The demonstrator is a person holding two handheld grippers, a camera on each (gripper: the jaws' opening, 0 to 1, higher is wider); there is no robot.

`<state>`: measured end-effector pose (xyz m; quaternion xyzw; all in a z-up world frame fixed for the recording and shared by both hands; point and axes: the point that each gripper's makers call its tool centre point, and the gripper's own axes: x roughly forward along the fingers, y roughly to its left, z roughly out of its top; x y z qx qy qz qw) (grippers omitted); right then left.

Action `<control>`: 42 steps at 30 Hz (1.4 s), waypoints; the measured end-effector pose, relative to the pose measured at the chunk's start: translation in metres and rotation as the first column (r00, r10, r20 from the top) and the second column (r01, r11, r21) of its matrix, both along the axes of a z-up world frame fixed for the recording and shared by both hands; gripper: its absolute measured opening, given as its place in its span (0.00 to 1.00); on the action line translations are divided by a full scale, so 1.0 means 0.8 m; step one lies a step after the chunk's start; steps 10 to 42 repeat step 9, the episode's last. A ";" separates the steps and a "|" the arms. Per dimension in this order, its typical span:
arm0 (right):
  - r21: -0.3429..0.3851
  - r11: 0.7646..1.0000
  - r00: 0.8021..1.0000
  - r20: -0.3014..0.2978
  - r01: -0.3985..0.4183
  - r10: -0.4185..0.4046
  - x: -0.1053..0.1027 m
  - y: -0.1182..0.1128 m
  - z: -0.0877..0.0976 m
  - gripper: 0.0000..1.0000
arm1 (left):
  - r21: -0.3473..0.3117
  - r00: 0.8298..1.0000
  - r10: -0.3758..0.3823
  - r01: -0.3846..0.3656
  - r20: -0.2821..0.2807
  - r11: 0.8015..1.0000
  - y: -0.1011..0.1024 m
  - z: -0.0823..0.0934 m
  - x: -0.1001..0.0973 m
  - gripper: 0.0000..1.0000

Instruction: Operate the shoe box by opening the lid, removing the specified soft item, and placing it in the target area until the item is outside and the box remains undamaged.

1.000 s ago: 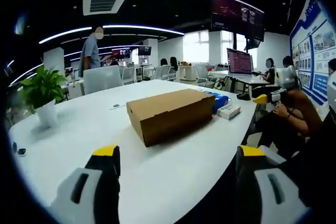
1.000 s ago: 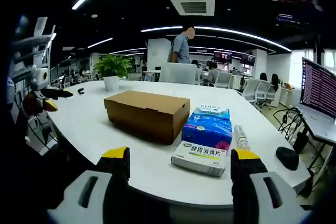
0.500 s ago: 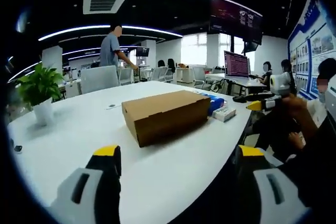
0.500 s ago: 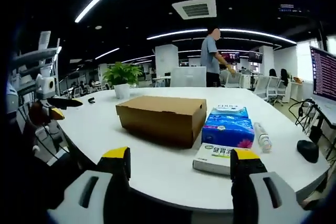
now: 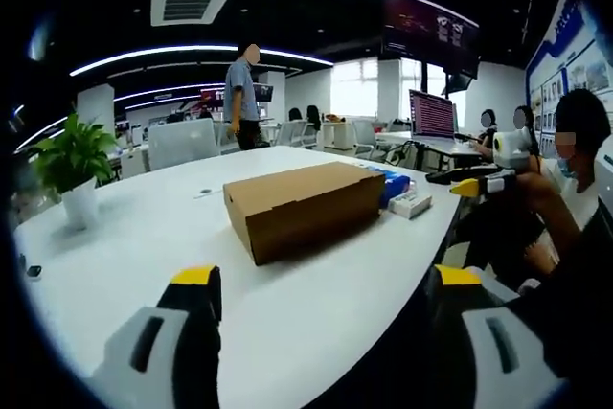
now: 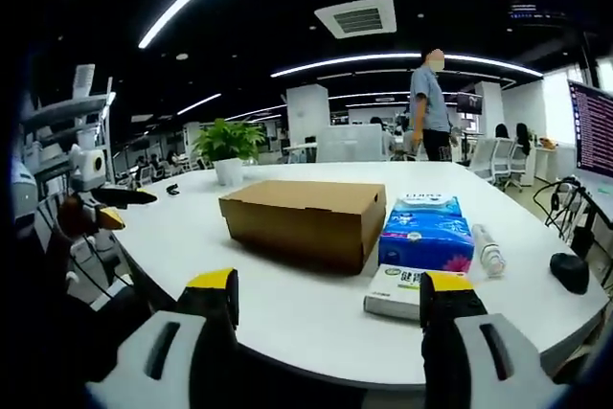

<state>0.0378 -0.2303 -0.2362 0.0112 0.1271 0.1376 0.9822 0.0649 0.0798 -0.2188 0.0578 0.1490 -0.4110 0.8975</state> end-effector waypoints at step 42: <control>-0.014 1.000 1.000 0.024 -0.006 0.006 -0.005 0.003 0.004 0.80 | 0.007 1.000 -0.013 0.013 -0.008 1.000 -0.003 -0.004 -0.009 0.90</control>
